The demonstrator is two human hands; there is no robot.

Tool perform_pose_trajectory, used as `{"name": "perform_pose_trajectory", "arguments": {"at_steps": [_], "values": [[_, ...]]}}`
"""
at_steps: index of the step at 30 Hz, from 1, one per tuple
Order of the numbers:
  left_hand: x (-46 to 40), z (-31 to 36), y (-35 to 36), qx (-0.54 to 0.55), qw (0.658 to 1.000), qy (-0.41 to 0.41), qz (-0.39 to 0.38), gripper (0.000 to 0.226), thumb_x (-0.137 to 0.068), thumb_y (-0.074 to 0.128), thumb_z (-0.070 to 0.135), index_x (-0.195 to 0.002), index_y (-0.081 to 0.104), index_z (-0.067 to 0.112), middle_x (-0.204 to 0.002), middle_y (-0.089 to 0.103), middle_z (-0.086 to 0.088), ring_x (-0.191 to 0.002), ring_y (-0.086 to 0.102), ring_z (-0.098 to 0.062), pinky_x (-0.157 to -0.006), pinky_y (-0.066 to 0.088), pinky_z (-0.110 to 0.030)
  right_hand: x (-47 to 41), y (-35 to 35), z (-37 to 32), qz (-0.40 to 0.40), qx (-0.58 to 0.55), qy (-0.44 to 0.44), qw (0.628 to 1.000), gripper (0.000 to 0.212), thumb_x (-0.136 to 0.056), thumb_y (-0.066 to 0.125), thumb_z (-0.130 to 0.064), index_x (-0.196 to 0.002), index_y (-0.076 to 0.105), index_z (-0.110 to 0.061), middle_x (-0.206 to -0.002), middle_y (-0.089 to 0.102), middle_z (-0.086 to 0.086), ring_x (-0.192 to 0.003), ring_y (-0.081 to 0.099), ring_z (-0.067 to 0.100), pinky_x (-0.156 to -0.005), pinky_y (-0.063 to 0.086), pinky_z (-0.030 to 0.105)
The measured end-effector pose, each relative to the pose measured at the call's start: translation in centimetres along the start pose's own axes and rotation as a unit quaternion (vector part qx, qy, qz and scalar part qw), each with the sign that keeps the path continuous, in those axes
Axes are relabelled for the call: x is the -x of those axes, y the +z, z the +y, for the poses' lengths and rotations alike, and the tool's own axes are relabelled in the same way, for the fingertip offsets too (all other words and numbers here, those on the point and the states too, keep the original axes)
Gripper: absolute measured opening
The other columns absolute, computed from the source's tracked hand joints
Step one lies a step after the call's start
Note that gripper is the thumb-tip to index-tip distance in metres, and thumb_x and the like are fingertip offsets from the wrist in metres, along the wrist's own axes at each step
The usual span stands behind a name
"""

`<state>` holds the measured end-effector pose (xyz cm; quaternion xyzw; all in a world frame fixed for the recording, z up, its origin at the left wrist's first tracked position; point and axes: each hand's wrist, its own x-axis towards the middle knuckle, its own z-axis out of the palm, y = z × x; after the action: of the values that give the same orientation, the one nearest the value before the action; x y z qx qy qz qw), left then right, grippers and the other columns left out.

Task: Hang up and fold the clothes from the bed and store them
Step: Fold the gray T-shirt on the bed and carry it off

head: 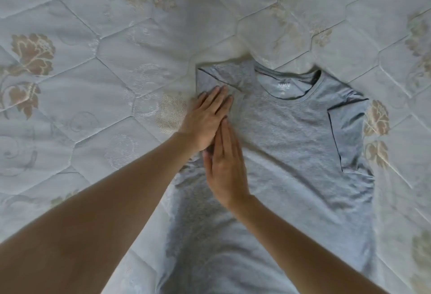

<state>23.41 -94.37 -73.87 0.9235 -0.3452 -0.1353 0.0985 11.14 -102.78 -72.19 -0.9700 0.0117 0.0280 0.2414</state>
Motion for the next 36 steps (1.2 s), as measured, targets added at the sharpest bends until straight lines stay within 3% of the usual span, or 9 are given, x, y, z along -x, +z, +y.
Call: {"name": "perform_pose_trajectory", "arguments": {"at_steps": [1,5,12,17,20,24,28,36], "values": [[-0.2,-0.1,0.9,-0.018,1.000,-0.008,-0.003,0.067,-0.096,0.000,0.038,-0.155,0.014,0.011,-0.163,0.009,-0.012,-0.151,0.004,-0.029,-0.123,0.007,-0.043,1.2,0.7,0.2,-0.026,0.015,0.014,0.999,0.063,-0.106,0.036,-0.033,-0.153,0.018,0.004,-0.162,0.016,0.018,-0.151,0.017,0.026,-0.122,0.022,0.042],[-1.4,0.3,2.2,-0.052,0.995,-0.061,0.054,0.062,-0.100,0.009,0.046,-0.155,0.016,0.020,-0.163,0.009,-0.012,-0.150,0.004,-0.037,-0.121,0.006,-0.053,4.4,2.5,1.9,-0.074,0.139,-0.034,0.987,0.067,-0.104,0.032,-0.046,-0.153,0.024,0.000,-0.161,0.018,0.019,-0.151,0.013,0.030,-0.120,0.022,0.051],[-3.7,0.8,1.4,-0.074,0.986,-0.139,0.057,0.061,-0.098,0.000,0.052,-0.155,0.003,0.031,-0.163,-0.003,-0.015,-0.148,-0.006,-0.043,-0.118,-0.001,-0.060,4.2,3.1,2.4,-0.092,0.165,-0.049,0.981,0.068,-0.105,0.025,-0.046,-0.156,0.008,-0.005,-0.164,0.006,0.017,-0.152,0.001,0.029,-0.123,0.008,0.049],[-1.6,2.3,1.6,-0.068,0.995,-0.067,0.042,0.062,-0.098,-0.001,0.045,-0.156,0.007,0.024,-0.164,0.005,-0.011,-0.151,0.005,-0.028,-0.120,0.005,-0.053,4.1,2.7,2.2,-0.124,0.176,-0.039,0.976,0.067,-0.104,0.017,-0.047,-0.155,0.008,-0.004,-0.163,0.007,0.017,-0.152,0.000,0.030,-0.124,0.005,0.048],[1.5,2.1,1.8,-0.029,0.997,-0.070,0.029,0.061,-0.100,0.004,0.042,-0.156,0.013,0.020,-0.163,0.010,-0.011,-0.151,0.007,-0.027,-0.121,0.006,-0.049,4.1,1.6,2.6,-0.163,0.151,-0.060,0.973,0.068,-0.103,0.016,-0.048,-0.156,0.006,-0.006,-0.164,0.000,0.016,-0.152,-0.008,0.029,-0.123,-0.004,0.046],[7.5,2.1,3.3,-0.049,0.998,-0.033,0.033,0.058,-0.103,0.018,0.039,-0.155,0.023,0.015,-0.162,0.016,-0.013,-0.149,0.015,-0.031,-0.117,0.020,-0.053,7.0,-0.2,4.3,-0.165,0.124,-0.108,0.973,0.064,-0.103,0.028,-0.041,-0.157,0.013,-0.010,-0.164,0.003,0.016,-0.152,0.000,0.028,-0.123,0.009,0.048],[13.9,4.5,4.8,-0.083,0.994,-0.054,0.038,0.058,-0.102,0.026,0.038,-0.151,0.032,0.009,-0.160,0.021,-0.017,-0.147,0.023,-0.032,-0.115,0.019,-0.050,12.7,-1.9,7.3,-0.154,0.130,-0.115,0.973,0.062,-0.104,0.032,-0.039,-0.157,0.016,-0.012,-0.164,0.006,0.016,-0.153,0.002,0.027,-0.123,0.013,0.047],[24.1,17.8,8.6,-0.042,0.997,-0.056,-0.015,0.064,-0.099,0.028,0.045,-0.150,0.035,0.007,-0.159,0.025,-0.018,-0.147,0.022,-0.031,-0.117,0.020,-0.050,25.0,-6.4,14.7,-0.172,0.152,-0.093,0.969,0.069,-0.098,0.038,-0.048,-0.155,0.025,-0.011,-0.162,0.015,0.019,-0.151,0.013,0.031,-0.120,0.022,0.051]]}}
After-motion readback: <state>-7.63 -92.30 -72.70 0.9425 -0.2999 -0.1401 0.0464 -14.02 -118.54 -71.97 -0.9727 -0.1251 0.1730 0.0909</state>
